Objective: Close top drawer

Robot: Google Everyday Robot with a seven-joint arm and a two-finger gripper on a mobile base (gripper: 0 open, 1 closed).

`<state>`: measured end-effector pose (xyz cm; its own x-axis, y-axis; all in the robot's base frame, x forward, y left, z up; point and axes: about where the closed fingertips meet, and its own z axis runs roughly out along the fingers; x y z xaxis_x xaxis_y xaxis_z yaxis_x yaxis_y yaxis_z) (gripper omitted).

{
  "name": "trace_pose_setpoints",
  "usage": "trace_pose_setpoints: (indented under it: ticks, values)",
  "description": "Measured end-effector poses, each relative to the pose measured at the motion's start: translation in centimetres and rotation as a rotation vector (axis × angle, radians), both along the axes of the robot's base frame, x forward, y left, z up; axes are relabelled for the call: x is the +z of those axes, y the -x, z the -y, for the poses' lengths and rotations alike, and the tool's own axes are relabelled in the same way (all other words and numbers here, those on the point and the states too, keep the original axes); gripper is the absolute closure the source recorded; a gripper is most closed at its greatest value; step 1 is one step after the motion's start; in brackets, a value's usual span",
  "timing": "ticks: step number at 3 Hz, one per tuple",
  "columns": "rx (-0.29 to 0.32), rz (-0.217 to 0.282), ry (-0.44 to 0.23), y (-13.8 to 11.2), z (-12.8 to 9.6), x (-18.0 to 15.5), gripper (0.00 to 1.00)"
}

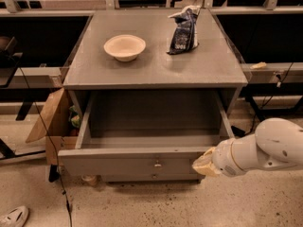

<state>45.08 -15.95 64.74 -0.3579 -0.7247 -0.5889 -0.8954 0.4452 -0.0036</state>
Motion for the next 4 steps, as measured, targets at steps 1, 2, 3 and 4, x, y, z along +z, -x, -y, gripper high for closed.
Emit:
trace_pose_setpoints:
  ticks: [1, 2, 3, 4]
  values:
    - [0.016, 0.008, 0.004, -1.1, -2.1, 0.0, 0.21]
    - [0.016, 0.008, 0.004, -0.7, -2.1, 0.0, 0.0]
    - [0.016, 0.008, 0.004, -0.3, -2.1, 0.0, 0.0]
    - [0.027, 0.009, 0.005, -0.8, -3.2, 0.0, 0.0]
